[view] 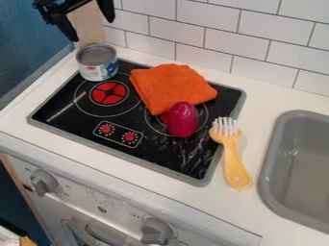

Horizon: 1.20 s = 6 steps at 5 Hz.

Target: Put the orange cloth on the left burner.

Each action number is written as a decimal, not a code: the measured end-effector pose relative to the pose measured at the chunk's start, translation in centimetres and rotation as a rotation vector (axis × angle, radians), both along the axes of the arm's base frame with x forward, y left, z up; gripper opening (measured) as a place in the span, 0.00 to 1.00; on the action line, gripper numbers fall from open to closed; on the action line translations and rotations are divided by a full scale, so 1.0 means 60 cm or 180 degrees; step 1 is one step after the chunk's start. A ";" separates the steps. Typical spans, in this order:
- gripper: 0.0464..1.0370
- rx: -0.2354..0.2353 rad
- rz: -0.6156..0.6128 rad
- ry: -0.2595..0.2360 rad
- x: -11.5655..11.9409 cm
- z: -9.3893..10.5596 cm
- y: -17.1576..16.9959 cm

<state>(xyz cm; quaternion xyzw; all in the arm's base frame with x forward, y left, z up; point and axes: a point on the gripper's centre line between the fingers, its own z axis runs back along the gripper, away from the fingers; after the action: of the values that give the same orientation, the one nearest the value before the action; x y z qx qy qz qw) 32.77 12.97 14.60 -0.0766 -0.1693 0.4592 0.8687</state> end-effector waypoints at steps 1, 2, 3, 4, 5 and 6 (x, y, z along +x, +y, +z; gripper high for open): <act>0.96 -0.0055 0.0018 0.0113 -0.001 -0.023 -0.001; 0.96 -0.0046 0.0007 0.0174 0.012 -0.052 -0.030; 0.96 -0.0041 -0.0308 0.0329 0.030 -0.074 -0.063; 0.96 0.0034 -0.0706 0.0493 0.056 -0.098 -0.112; 0.96 0.0013 -0.0914 0.0592 0.074 -0.119 -0.137; 0.96 0.0010 -0.1130 0.0663 0.084 -0.130 -0.169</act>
<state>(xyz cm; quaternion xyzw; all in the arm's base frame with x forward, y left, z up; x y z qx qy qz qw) 37.81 2.85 6.81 -0.0560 -0.0632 0.3040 0.9489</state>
